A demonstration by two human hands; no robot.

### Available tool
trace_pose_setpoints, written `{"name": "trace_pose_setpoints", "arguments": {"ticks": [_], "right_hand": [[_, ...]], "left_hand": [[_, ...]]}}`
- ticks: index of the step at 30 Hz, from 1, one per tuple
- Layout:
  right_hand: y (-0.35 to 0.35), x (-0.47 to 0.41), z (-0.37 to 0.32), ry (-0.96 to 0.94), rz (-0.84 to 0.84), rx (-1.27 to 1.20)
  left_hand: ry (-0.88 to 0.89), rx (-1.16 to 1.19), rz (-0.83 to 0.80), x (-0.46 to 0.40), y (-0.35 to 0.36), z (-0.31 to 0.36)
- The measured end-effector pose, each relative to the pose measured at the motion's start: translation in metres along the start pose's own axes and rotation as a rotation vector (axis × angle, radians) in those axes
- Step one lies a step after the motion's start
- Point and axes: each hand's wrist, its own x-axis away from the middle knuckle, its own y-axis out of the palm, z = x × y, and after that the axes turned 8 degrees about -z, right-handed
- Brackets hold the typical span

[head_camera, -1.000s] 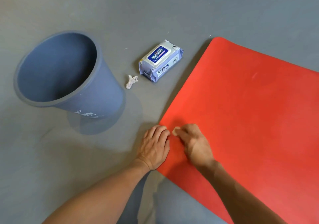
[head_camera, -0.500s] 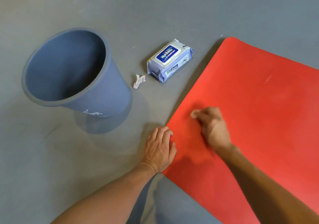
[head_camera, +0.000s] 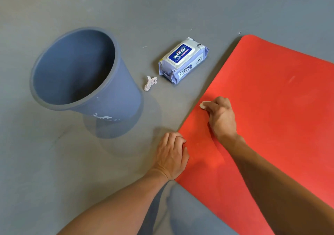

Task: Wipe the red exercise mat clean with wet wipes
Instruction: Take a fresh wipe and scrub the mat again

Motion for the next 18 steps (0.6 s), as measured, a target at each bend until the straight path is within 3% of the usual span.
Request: {"name": "trace_pose_setpoints", "arguments": {"ticks": [1, 3, 6, 8, 10, 13, 15, 18], "right_hand": [[0.003, -0.004, -0.006, 0.107, 0.057, -0.022], [0.015, 0.004, -0.029, 0.131, 0.022, -0.101], [0.02, 0.042, -0.052, -0.167, -0.196, -0.202], [0.018, 0.052, -0.044, -0.43, -0.365, -0.121], [0.009, 0.033, -0.031, -0.539, -0.357, -0.003], [-0.006, -0.011, 0.001, -0.219, -0.072, 0.07], [-0.013, -0.03, 0.009, -0.042, 0.016, 0.091], [-0.004, -0.012, -0.007, 0.012, -0.006, 0.072]], "left_hand": [[-0.002, -0.002, 0.002, 0.0, 0.0, -0.001], [-0.006, -0.007, 0.009, 0.001, 0.001, -0.001], [-0.027, -0.022, 0.0, 0.001, 0.001, 0.0], [-0.048, -0.032, -0.008, 0.001, 0.002, -0.001], [-0.038, -0.031, -0.014, 0.002, 0.002, -0.001], [-0.017, -0.034, -0.033, 0.001, 0.001, -0.001], [-0.017, -0.031, -0.046, 0.002, 0.001, -0.002], [-0.014, -0.027, -0.045, 0.003, 0.002, -0.004]]}}
